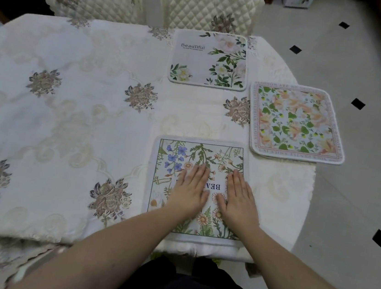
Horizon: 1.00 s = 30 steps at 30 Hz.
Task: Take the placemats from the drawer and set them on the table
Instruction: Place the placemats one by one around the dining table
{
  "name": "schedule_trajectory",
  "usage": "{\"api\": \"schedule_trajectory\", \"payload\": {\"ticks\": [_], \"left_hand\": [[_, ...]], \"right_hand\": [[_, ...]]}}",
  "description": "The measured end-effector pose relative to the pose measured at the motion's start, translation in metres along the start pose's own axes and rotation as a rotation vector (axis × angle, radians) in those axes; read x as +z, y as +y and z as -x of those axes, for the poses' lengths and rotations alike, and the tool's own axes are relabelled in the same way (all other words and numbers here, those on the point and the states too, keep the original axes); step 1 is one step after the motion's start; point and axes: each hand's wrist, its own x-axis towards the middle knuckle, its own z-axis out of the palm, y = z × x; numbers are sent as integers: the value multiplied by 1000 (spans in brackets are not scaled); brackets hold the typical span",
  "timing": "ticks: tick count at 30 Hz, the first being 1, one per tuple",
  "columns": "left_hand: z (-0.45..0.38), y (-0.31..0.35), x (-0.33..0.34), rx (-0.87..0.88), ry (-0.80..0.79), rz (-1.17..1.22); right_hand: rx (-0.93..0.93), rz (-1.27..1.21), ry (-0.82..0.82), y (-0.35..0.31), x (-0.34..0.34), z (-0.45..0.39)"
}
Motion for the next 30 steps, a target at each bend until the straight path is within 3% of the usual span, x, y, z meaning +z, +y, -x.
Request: {"api": "schedule_trajectory", "payload": {"ticks": [5,11,15,25,30], "left_hand": [[6,-34,-5,110,2,-50],[35,-89,-7,-132,75,6],[40,-97,-7,-183,94,49],[37,-99,-3,-170,138,35],[38,-98,2,-203,167,-2]], "right_hand": [[-12,28,7,1,1,0],[1,-20,6,-1,3,0],[55,-141,13,-18,1,-5],[-230,-217,-28,-140,-13,-80],[-270,-94,-60,-129,-6,-115]]}}
